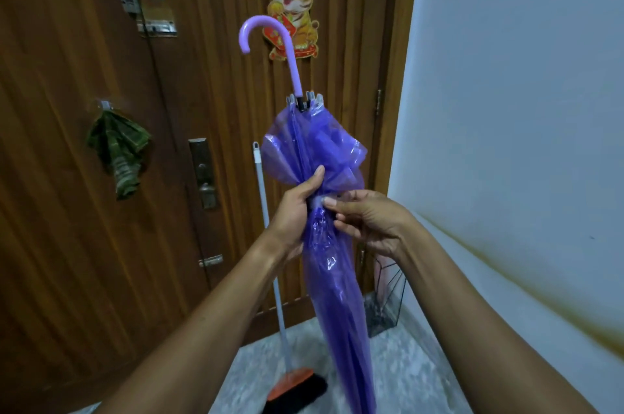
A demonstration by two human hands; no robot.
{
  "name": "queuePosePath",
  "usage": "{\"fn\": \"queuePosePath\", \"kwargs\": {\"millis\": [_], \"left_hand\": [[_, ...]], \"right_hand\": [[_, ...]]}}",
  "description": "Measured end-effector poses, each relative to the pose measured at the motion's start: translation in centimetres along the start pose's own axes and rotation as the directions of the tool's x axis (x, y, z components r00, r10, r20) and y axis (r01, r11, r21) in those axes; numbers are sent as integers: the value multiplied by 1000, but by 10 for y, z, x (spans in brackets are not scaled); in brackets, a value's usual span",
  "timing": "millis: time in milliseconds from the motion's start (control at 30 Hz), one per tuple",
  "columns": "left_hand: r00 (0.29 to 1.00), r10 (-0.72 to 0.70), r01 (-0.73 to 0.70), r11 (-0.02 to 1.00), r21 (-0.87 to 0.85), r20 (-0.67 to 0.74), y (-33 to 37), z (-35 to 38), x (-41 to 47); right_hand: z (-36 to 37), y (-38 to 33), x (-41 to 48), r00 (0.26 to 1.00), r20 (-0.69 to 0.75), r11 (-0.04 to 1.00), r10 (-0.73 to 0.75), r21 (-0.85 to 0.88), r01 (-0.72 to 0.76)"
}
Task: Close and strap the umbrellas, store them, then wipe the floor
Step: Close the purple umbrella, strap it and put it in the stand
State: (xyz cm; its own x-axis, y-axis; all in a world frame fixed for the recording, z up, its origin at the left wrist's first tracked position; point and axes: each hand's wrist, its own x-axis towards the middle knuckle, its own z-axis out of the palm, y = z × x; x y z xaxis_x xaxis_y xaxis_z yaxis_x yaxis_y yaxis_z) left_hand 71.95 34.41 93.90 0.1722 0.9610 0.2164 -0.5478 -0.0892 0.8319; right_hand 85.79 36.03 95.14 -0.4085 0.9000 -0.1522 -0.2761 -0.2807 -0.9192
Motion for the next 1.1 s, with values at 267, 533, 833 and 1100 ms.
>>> {"fn": "queuePosePath", "kwargs": {"millis": [267, 533, 833, 1100], "left_hand": [[985, -151, 144, 986, 86, 82, -45, 60, 107], [998, -65, 45, 880, 472, 26, -101, 99, 206], [991, 126, -64, 688, 723, -32, -154, 60, 327], [995, 45, 26, 758, 651, -91, -261, -35, 486]], "right_hand": [[-114, -52, 27, 978, 18, 962, -209, -179, 209], [-230, -89, 68, 896, -96, 810, -434, -477, 341], [-323, -81, 197, 827, -209, 720, -521, -628, 295], [-427, -53, 367, 867, -260, 704, -425, -697, 135]]}}
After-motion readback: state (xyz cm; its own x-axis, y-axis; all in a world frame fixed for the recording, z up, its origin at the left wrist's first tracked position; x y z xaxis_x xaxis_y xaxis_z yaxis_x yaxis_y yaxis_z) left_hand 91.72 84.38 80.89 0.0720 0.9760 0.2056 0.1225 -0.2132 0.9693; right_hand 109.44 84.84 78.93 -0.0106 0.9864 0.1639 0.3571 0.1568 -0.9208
